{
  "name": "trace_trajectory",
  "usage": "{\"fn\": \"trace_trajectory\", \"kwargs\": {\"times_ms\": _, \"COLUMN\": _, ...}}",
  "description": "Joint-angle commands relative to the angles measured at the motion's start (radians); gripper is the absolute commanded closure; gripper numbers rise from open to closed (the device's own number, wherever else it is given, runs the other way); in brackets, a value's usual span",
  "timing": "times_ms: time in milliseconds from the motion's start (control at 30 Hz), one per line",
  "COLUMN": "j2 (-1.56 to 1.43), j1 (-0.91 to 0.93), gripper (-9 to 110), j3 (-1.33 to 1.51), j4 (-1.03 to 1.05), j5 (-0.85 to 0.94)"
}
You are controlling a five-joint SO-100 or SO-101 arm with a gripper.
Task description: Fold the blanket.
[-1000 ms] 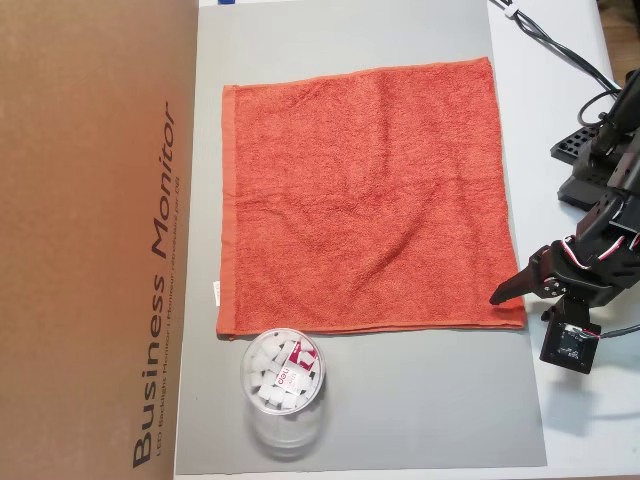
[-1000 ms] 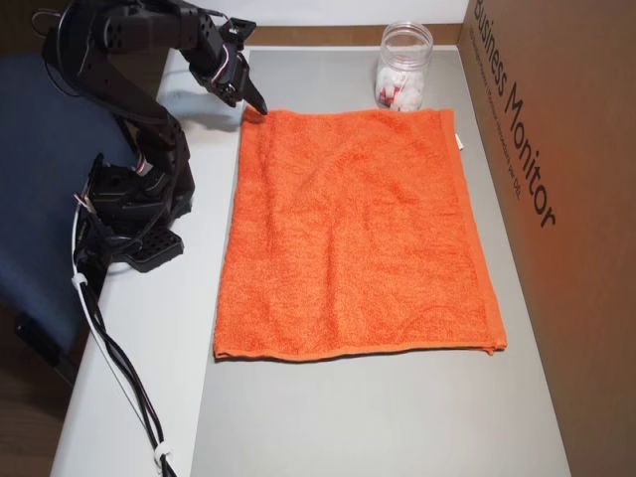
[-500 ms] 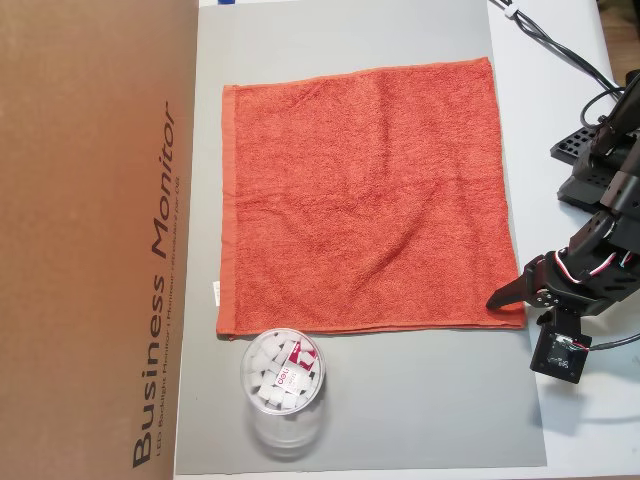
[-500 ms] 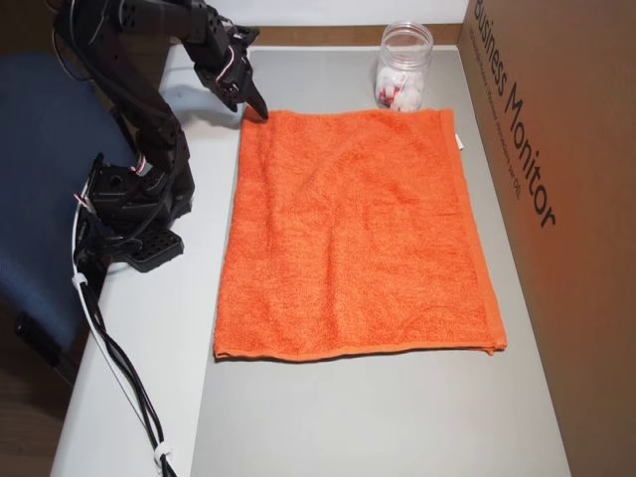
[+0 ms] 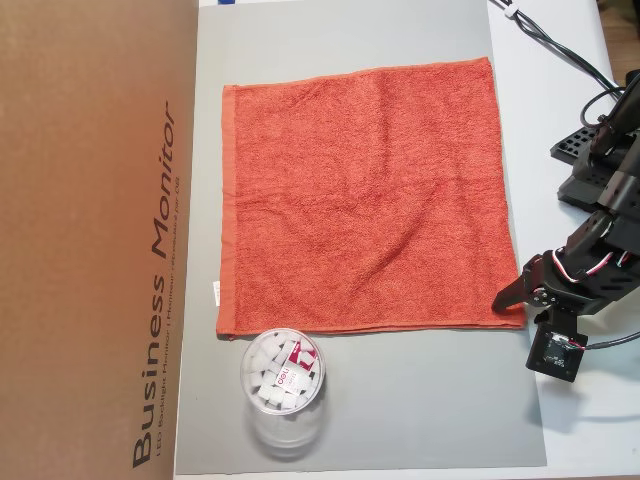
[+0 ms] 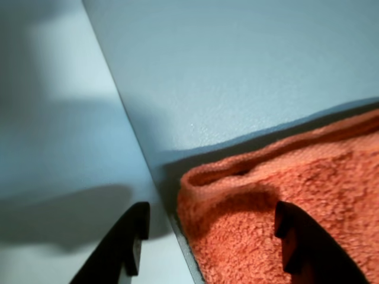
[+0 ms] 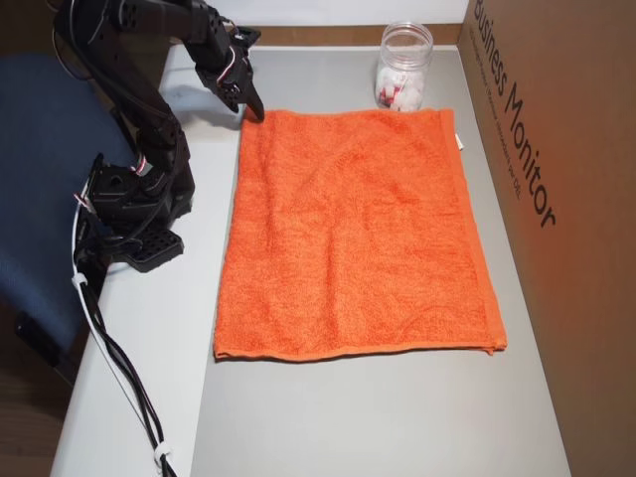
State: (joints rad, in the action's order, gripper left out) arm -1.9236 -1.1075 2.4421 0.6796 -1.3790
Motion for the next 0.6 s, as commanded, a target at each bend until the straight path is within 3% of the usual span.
{"fn": "trace_trajectory", "kwargs": {"times_ms": 0, "j2": 0.028, "j1": -0.002, "gripper": 80, "j3": -0.029, "j4": -0.014, "j5": -0.011}}
{"fn": "trace_trajectory", "kwargs": {"times_ms": 567, "j2": 0.086, "j1": 0.044, "gripper": 80, "j3": -0.02, "j4": -0.106, "j5": 0.003}}
